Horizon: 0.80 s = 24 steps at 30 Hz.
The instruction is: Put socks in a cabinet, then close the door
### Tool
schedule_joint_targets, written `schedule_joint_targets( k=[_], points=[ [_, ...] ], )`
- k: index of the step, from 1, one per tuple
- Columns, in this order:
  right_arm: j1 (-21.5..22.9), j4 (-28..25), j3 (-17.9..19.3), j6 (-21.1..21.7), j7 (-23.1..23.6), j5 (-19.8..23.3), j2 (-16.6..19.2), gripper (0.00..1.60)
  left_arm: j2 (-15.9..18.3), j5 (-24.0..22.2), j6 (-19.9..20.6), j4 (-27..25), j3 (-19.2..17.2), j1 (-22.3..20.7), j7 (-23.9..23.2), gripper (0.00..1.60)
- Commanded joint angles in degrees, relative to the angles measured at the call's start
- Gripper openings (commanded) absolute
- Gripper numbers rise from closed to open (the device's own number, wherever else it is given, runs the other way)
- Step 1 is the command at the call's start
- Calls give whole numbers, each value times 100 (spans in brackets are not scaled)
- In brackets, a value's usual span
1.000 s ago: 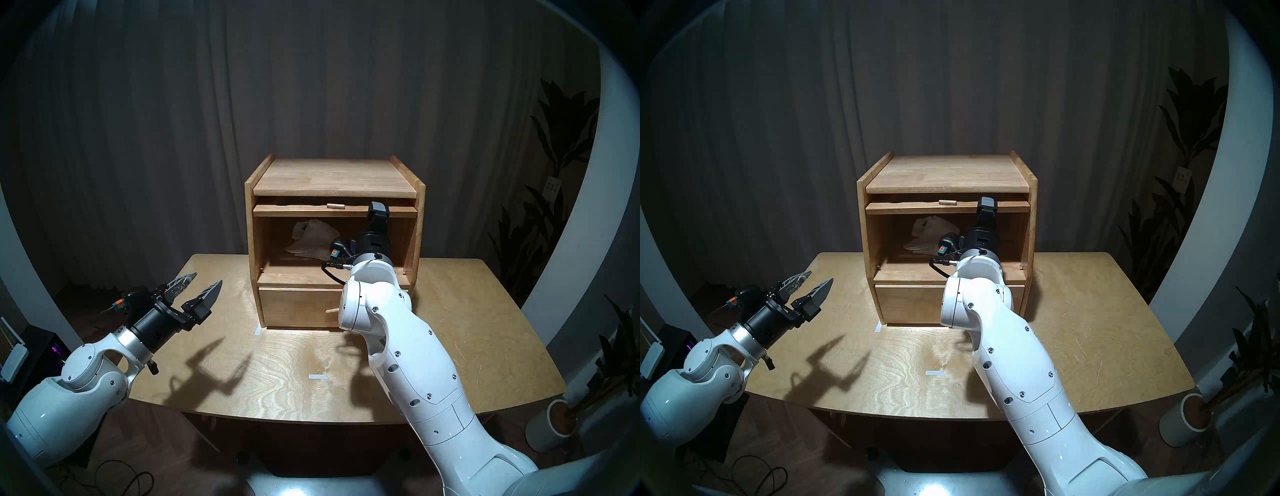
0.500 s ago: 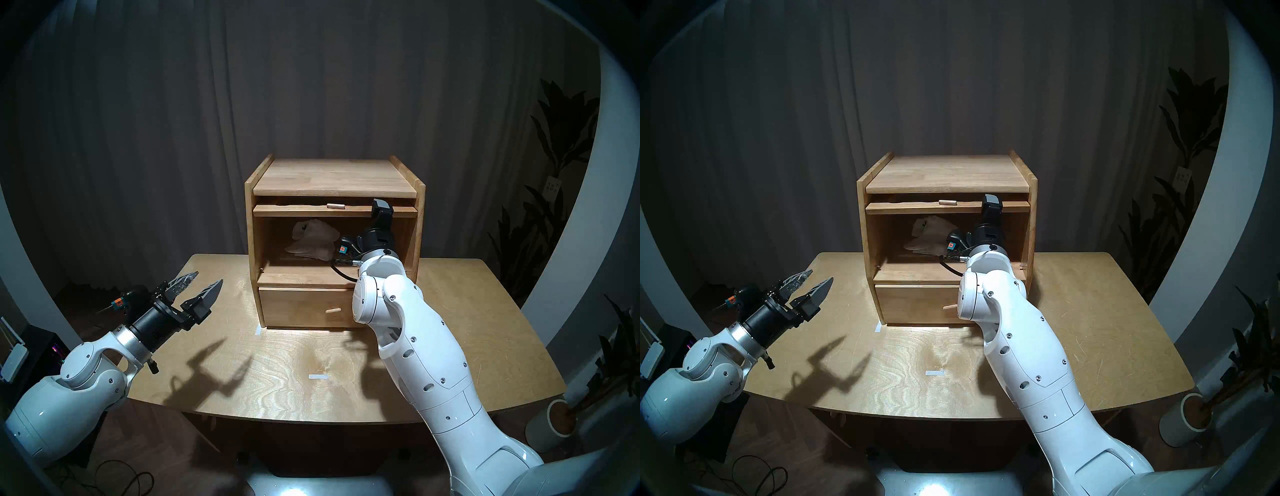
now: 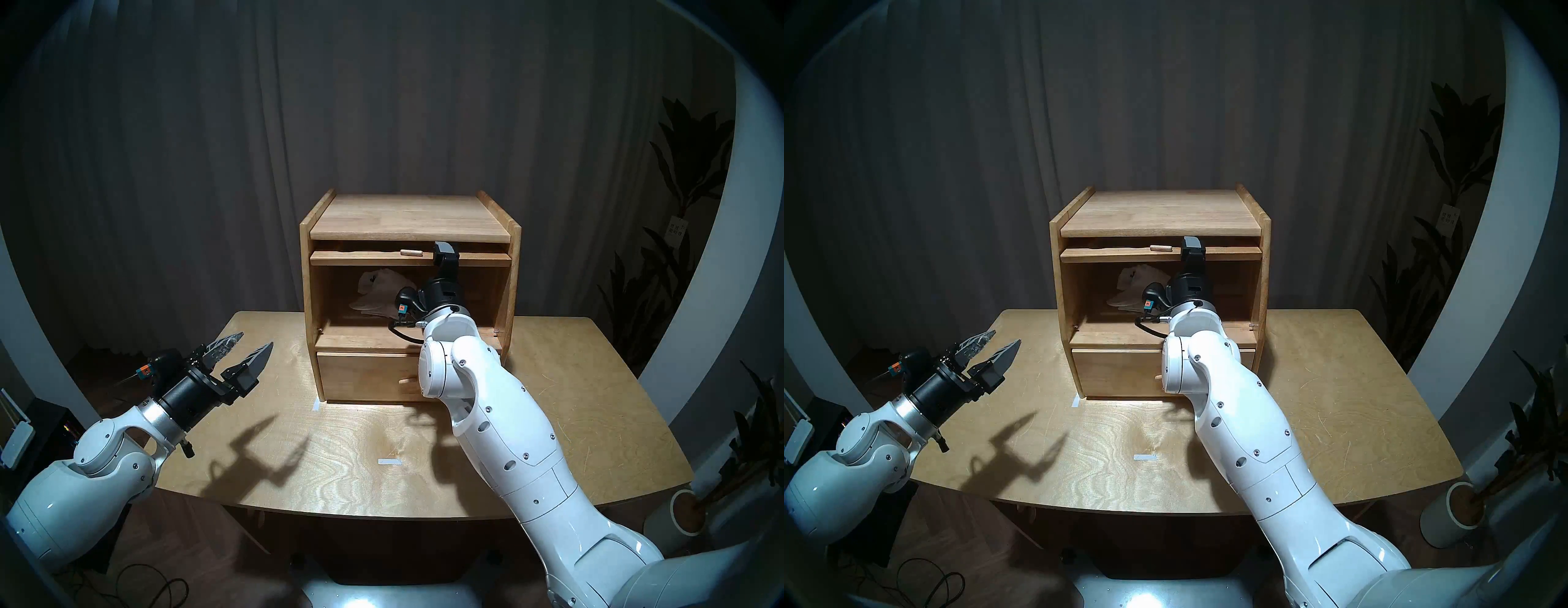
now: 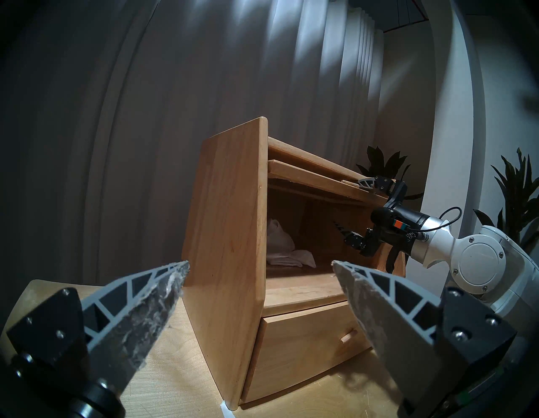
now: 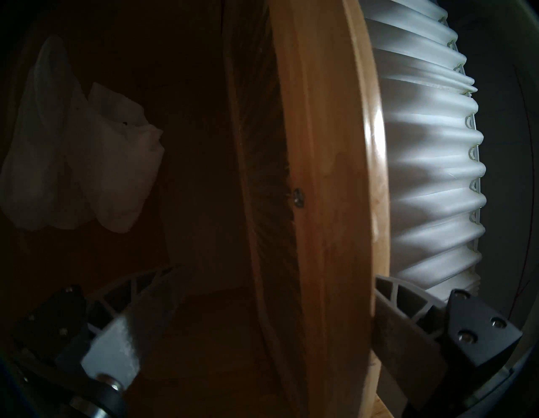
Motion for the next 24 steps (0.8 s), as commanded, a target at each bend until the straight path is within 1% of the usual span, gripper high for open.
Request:
schedule_joint_targets(
  k=[1, 2, 3, 4, 6, 7, 9, 11, 12, 17, 18, 20, 24],
  points=[
    [-493, -654, -118, 107, -433, -100, 70, 160, 16, 15, -45, -35, -80, -29, -4, 160],
    [-546, -728, -122, 158, -486, -164, 114, 160, 16, 15, -46, -35, -81, -28, -4, 160],
    [-557, -773, -79, 195, -441, -160, 130, 160, 17, 15, -47, -36, -82, -26, -4, 160],
    [-584, -852, -6, 212, -403, -84, 124, 160, 17, 15, -48, -36, -83, -25, -4, 160],
    [-520, -807, 76, 231, -436, -25, 88, 160, 19, 15, -49, -37, -84, -23, -3, 160],
    [-456, -771, 144, 271, -296, 64, 15, 160, 19, 14, -50, -37, -84, -23, -3, 160],
    [-289, -639, 251, 296, -187, 148, -80, 160, 20, 13, -49, -36, -82, -25, -4, 160],
    [-155, -500, 288, 414, -137, 49, -121, 160, 21, 11, -50, -36, -81, -25, -4, 160],
    [-112, -486, 322, 384, -23, 144, -146, 160, 22, 11, -50, -36, -81, -25, -4, 160],
    [101, -259, 305, 357, -18, 176, -218, 160, 25, 9, -52, -36, -80, -24, -3, 160],
    [132, -235, 298, 304, 15, 251, -247, 160, 25, 8, -52, -35, -80, -24, -4, 160],
    [201, -147, 241, 357, 60, 174, -267, 160, 26, 7, -52, -35, -79, -24, -4, 160],
    [266, -35, 206, 329, 197, 240, -292, 160, 27, 7, -54, -36, -80, -23, -3, 160]
  ],
)
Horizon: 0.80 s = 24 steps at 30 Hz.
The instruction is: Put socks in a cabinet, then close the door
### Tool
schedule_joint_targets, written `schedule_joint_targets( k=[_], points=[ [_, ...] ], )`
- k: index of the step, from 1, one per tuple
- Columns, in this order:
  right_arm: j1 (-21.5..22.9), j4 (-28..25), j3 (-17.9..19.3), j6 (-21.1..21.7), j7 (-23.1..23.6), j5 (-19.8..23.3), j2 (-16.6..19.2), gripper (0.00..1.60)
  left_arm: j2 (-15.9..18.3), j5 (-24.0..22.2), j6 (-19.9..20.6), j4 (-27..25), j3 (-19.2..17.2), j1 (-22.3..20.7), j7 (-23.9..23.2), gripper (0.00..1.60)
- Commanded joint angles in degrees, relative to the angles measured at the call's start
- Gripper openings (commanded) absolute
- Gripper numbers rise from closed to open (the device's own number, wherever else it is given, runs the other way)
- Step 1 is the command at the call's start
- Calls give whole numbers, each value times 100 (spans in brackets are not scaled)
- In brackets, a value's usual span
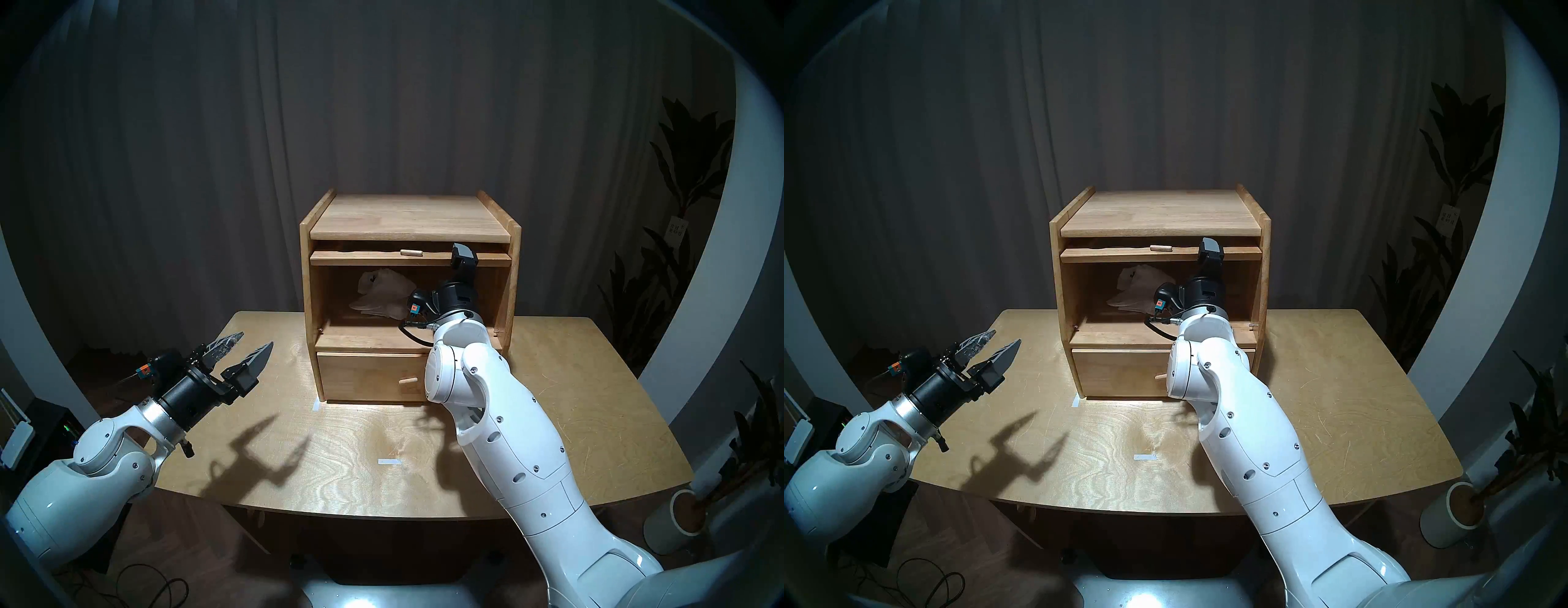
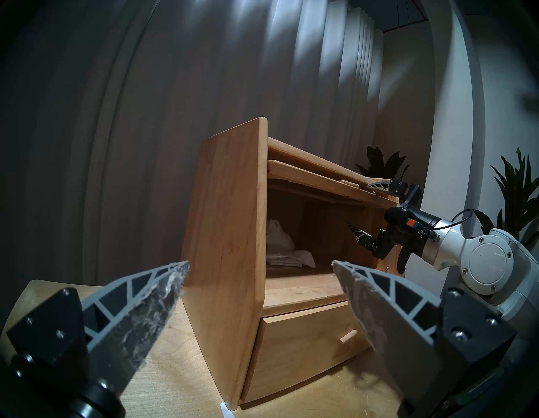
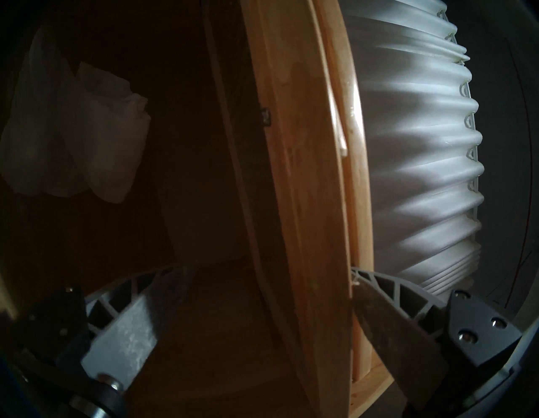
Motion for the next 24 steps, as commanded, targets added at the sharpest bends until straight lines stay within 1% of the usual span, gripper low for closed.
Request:
schedule_joint_targets(
  k=[1, 2, 3, 4, 5, 8, 10, 17, 19, 20, 21, 24],
  points=[
    [325, 16, -78, -55, 69, 46, -192, 160, 8, 22, -53, -38, -80, -23, 4, 160],
    [324, 11, -103, -71, 98, 42, -170, 47, 8, 22, -53, -38, -80, -22, 4, 160],
    [317, 6, -112, -82, 106, 63, -165, 0, 8, 22, -54, -38, -80, -22, 4, 160],
    [296, -21, -125, -95, 145, 95, -160, 0, 8, 24, -56, -40, -83, -19, 5, 160],
    [273, -22, -132, -135, 60, 136, -157, 0, 7, 26, -57, -41, -85, -16, 7, 160],
    [258, -45, -157, -130, 57, 132, -149, 0, 7, 26, -57, -41, -85, -16, 7, 160],
    [205, -102, -162, -200, -85, 192, -143, 0, 7, 26, -57, -41, -85, -17, 7, 160],
    [-123, -555, -129, -155, -46, 284, -3, 0, 8, 26, -57, -40, -83, -18, 7, 160],
    [-232, -674, -118, -218, -107, 342, 58, 0, 8, 25, -57, -40, -83, -18, 6, 160],
    [-278, -737, -124, -215, -94, 348, 82, 0, 8, 25, -57, -40, -83, -18, 6, 160],
    [-351, -846, -112, -265, -46, 443, 97, 0, 8, 25, -56, -39, -82, -19, 6, 160],
    [-490, -1007, -102, -297, -178, 504, 140, 0, 9, 25, -56, -39, -81, -20, 6, 160]
  ],
)
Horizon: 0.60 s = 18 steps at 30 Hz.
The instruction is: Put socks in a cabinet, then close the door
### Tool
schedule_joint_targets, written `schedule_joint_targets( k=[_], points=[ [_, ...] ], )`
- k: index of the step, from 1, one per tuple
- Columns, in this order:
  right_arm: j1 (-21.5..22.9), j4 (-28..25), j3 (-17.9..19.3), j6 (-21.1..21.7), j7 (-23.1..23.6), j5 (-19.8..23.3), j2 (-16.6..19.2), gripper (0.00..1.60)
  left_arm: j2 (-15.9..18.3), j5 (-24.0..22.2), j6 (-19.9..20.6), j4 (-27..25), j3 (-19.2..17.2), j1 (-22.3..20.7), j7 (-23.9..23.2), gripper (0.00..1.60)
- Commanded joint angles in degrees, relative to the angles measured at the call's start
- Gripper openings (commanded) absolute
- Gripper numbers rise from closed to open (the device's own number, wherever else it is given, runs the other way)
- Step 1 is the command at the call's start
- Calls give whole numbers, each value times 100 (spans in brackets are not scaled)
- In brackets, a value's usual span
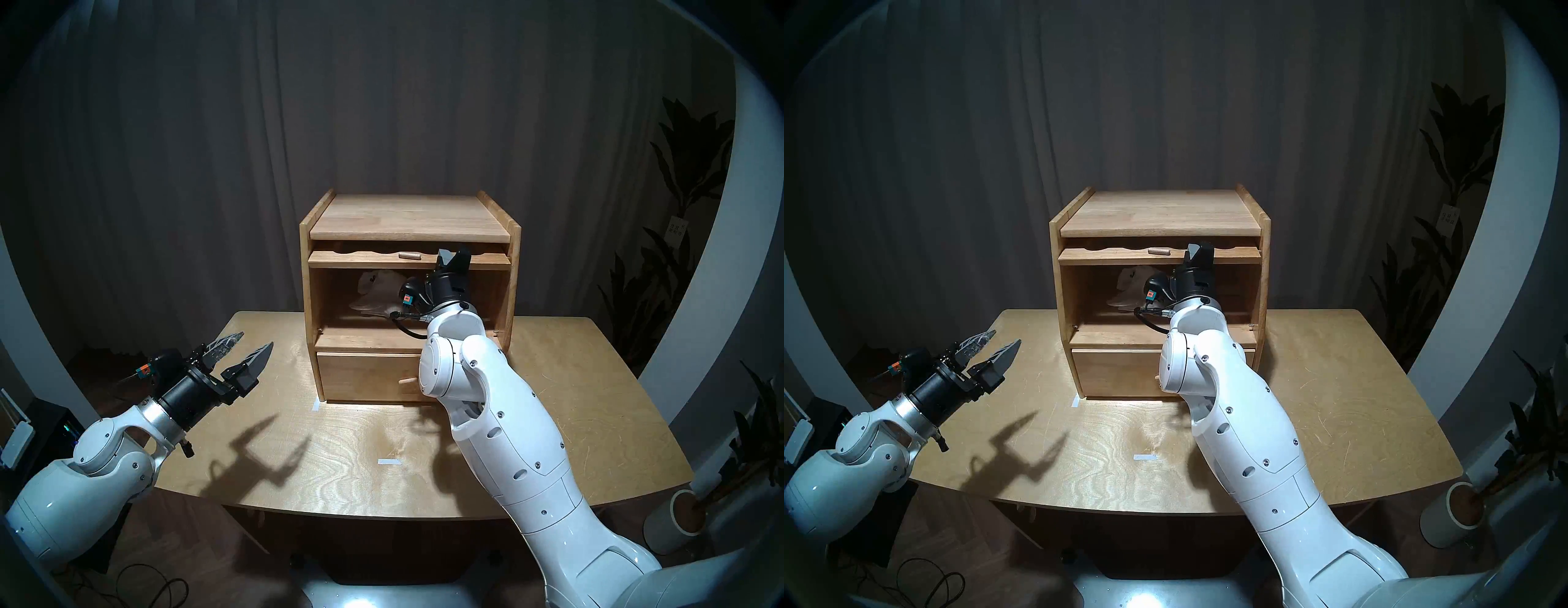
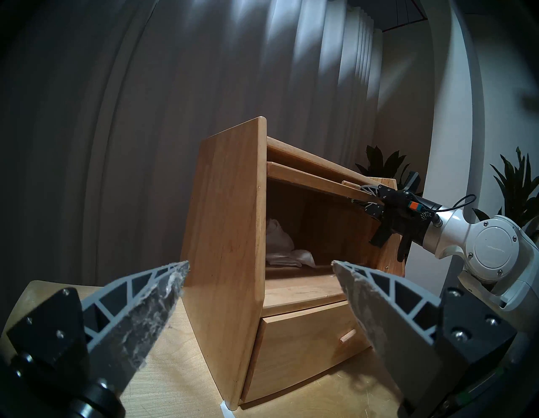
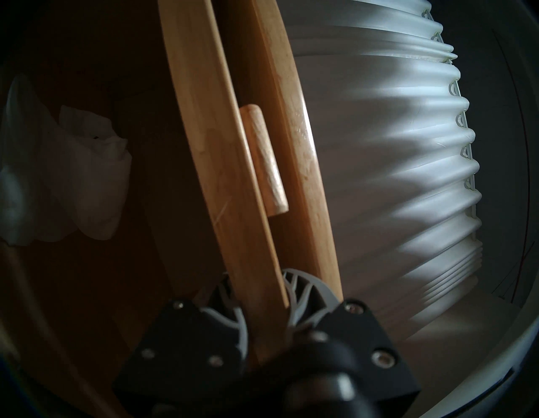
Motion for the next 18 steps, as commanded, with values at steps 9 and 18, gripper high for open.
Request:
schedule_joint_targets(
  k=[9, 18],
  points=[
    [-582, -650, -41, -346, -193, 454, 193, 0, 1, 12, -55, -41, -84, -17, 8, 160],
    [-754, -965, -255, -446, -215, 543, 265, 0, 2, 9, -53, -38, -79, -23, 6, 160]
  ],
)
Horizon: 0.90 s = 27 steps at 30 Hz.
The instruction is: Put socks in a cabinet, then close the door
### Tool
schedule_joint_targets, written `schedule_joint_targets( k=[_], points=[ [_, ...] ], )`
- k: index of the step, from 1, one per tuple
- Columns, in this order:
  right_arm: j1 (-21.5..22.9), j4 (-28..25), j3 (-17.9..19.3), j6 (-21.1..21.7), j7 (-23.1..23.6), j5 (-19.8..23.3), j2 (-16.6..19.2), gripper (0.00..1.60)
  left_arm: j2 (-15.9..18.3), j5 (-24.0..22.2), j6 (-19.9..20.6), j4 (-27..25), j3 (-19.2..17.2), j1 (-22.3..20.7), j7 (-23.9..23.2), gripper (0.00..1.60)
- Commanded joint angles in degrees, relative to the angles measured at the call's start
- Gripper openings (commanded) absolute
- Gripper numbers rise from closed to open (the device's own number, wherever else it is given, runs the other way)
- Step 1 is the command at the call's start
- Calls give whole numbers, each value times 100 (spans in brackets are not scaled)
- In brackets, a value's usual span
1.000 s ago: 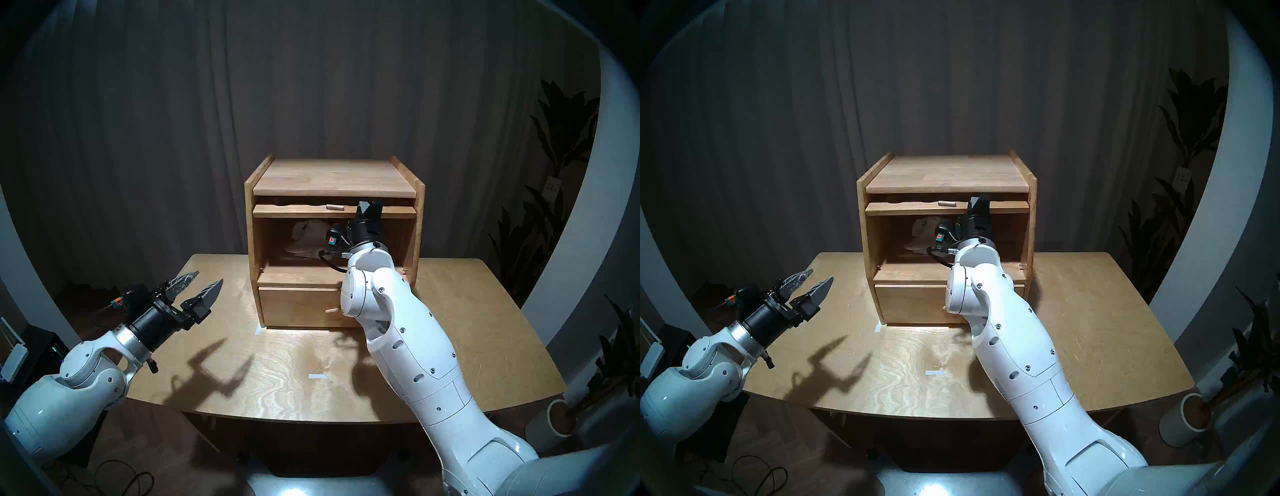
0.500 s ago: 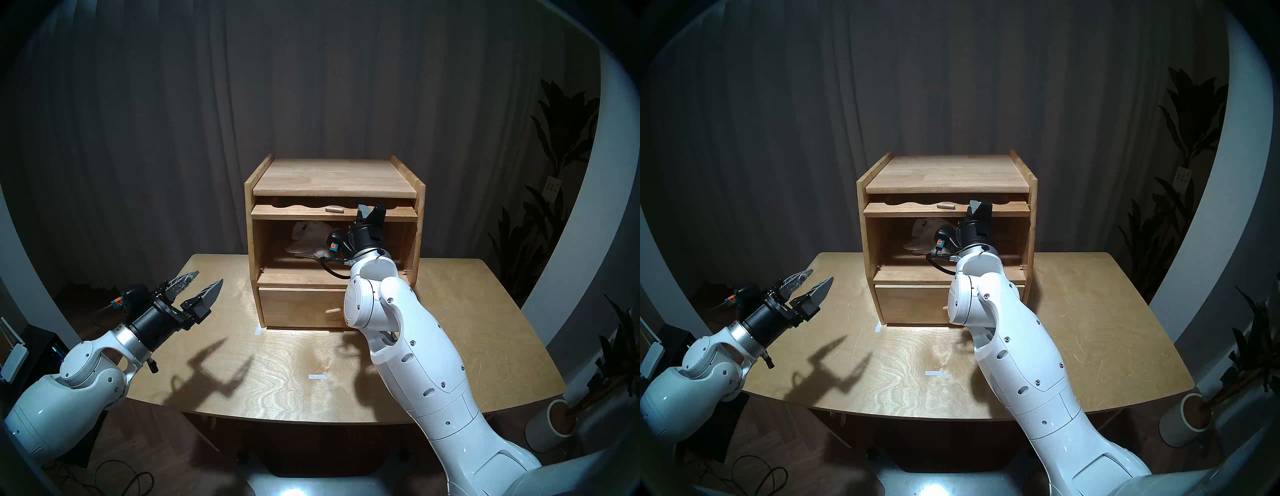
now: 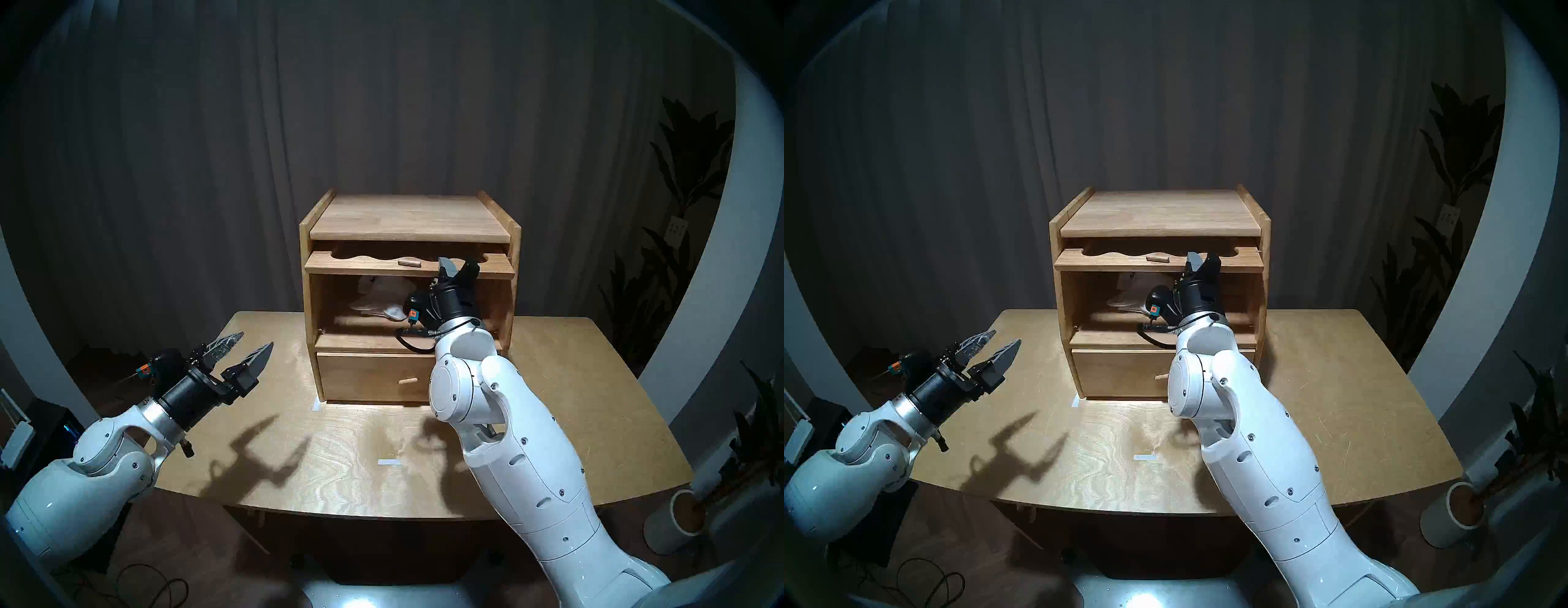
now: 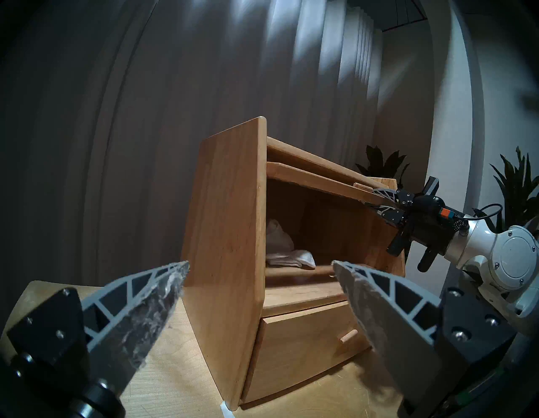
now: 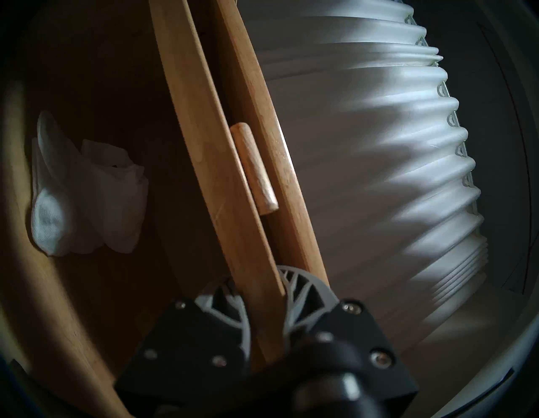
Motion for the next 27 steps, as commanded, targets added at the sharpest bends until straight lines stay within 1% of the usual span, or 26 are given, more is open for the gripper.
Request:
schedule_joint_targets(
  k=[1, 3, 6, 9, 11, 13, 17, 22, 23, 24, 27],
  points=[
    [-232, -397, -276, -149, -7, 75, -22, 0, 0, 8, -50, -38, -78, -24, 6, 160],
    [-281, -495, -338, -181, 7, 98, 7, 0, 0, 7, -49, -37, -76, -25, 5, 160],
    [-417, -647, -439, -223, 208, 217, 63, 0, 1, 6, -48, -35, -74, -28, 4, 160],
    [-522, -744, -480, -237, 271, 268, 144, 0, 1, 7, -49, -36, -75, -26, 5, 160],
    [-528, -781, -453, -233, 184, 235, 187, 0, 0, 8, -51, -38, -79, -22, 6, 160],
    [-531, -835, -379, -236, 211, 295, 225, 0, 0, 9, -53, -40, -81, -19, 8, 160],
    [-660, -954, -159, -193, 113, 420, 302, 0, -1, 10, -54, -41, -83, -17, 8, 160],
    [-687, -906, 289, -143, -57, 668, 292, 0, 1, 7, -51, -37, -77, -24, 6, 160],
    [-703, -851, 385, -173, -91, 760, 292, 0, 1, 7, -51, -37, -76, -24, 6, 160],
    [-703, -851, 385, -173, -91, 760, 292, 0, 1, 7, -51, -37, -76, -24, 6, 160],
    [-880, -802, 494, -339, -199, 947, 361, 0, 1, 7, -51, -37, -76, -24, 6, 160]
  ],
)
